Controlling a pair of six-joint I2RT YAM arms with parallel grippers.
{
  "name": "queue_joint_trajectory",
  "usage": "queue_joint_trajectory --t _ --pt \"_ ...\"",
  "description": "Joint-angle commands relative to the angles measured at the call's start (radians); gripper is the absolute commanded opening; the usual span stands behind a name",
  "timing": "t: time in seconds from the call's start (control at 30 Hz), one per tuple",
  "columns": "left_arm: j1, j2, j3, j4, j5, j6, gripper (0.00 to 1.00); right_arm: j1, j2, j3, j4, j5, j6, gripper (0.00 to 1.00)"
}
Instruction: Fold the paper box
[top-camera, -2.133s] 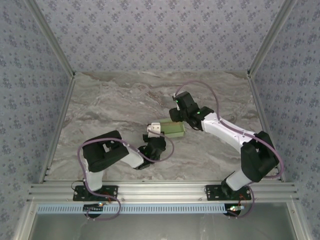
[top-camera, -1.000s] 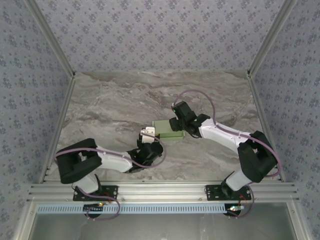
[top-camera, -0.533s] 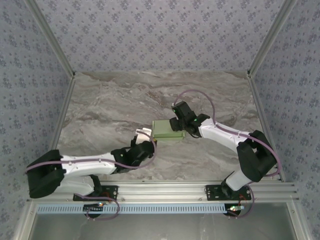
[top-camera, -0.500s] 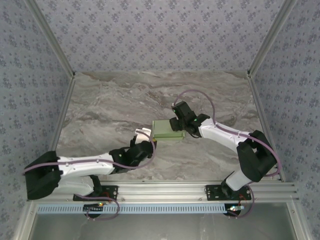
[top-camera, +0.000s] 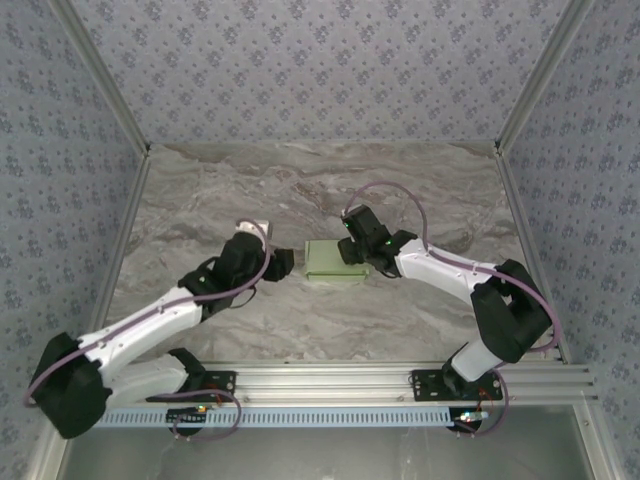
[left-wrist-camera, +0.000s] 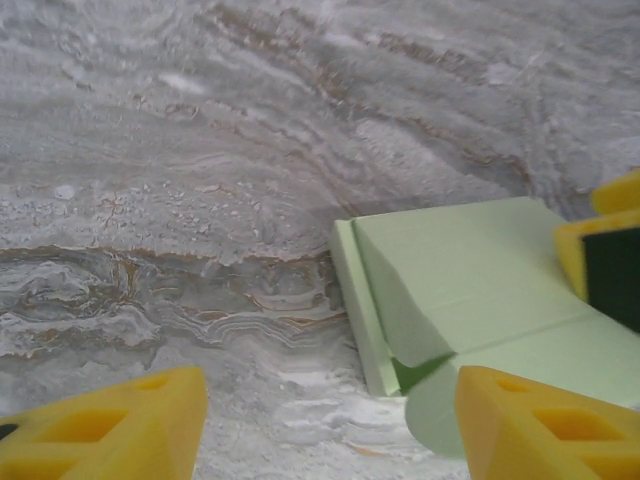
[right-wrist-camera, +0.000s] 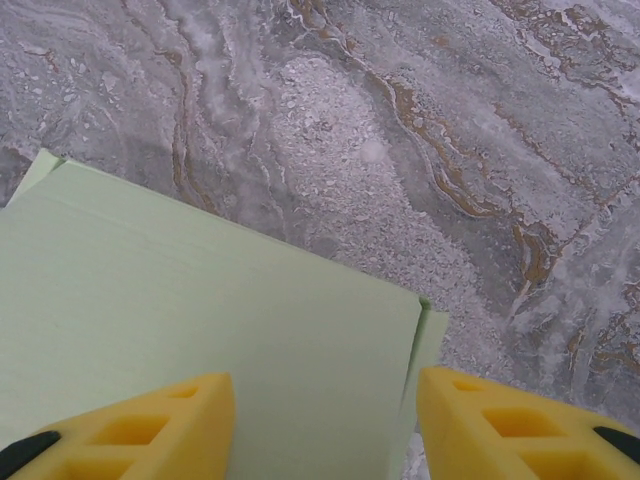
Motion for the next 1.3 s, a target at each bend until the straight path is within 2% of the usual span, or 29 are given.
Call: queue_joint_trajectory --t 0.0,0.2,0.63,0.87,1.03,1.27 --pt "0.039 0.110 0.061 0.034 0.167 0.015 0.67 0.009 0.009 -0.015 0.002 0.028 -0.028 0.53" --pt "0.040 0.318 0.155 0.063 0.192 0.060 0.69 0.012 0.009 -0.042 0.017 0.043 -0.043 0.53" --pt "0.037 0.504 0.187 0.113 0.198 0.072 0.70 0.014 0.050 -0.062 0.040 0.039 -0.058 0.53" --pt "0.028 0.530 0.170 0.132 0.197 0.061 0.70 0.013 0.057 -0.045 0.029 0.036 -0.070 0.53" --pt "0.029 0.496 0.187 0.132 0.192 0.061 0.70 0.007 0.016 -0.016 0.007 0.019 -0.081 0.54" --pt "0.028 0.444 0.183 0.162 0.191 0.039 0.71 -0.067 -0.078 -0.036 -0.003 -0.147 -0.059 0.55"
